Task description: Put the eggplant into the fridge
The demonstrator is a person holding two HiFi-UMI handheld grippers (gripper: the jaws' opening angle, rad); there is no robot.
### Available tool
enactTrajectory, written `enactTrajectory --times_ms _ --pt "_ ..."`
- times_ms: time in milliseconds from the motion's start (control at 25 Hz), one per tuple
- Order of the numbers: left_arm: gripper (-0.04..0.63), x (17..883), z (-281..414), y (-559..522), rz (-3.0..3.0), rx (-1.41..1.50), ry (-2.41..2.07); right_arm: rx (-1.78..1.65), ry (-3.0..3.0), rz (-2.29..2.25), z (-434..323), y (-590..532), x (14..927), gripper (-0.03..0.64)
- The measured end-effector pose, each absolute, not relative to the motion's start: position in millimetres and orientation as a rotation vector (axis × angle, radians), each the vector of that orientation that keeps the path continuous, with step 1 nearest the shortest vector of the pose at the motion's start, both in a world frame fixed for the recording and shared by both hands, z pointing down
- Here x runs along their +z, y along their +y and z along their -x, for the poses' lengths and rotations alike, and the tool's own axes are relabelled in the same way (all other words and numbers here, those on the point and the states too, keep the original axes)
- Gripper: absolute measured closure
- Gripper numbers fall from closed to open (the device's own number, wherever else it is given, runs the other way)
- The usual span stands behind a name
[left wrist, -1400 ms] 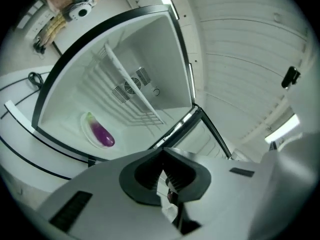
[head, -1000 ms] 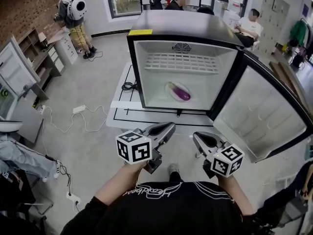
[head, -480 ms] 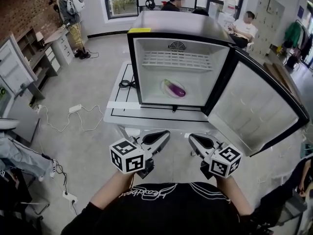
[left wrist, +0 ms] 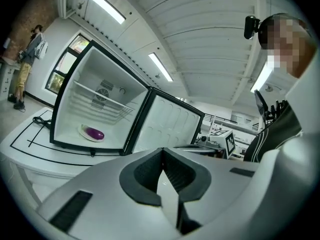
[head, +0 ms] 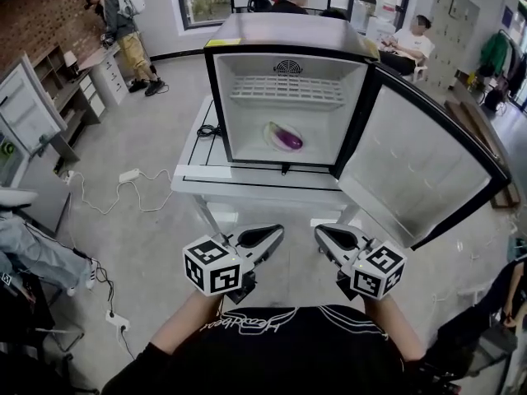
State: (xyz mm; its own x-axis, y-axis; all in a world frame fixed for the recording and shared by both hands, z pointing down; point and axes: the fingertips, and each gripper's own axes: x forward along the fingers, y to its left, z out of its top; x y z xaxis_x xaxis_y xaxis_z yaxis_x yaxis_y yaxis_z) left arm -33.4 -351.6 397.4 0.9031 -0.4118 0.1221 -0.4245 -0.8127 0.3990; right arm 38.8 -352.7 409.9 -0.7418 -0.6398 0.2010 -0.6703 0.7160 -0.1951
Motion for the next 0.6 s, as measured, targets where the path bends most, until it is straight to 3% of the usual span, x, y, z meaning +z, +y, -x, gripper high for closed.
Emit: enactTrajectory --times_ms 600 --pt "0.586 378 -12 -233 -2.658 0.049 -0.651 0.352 -2.849 -1.015 -78 -242 398 0.611"
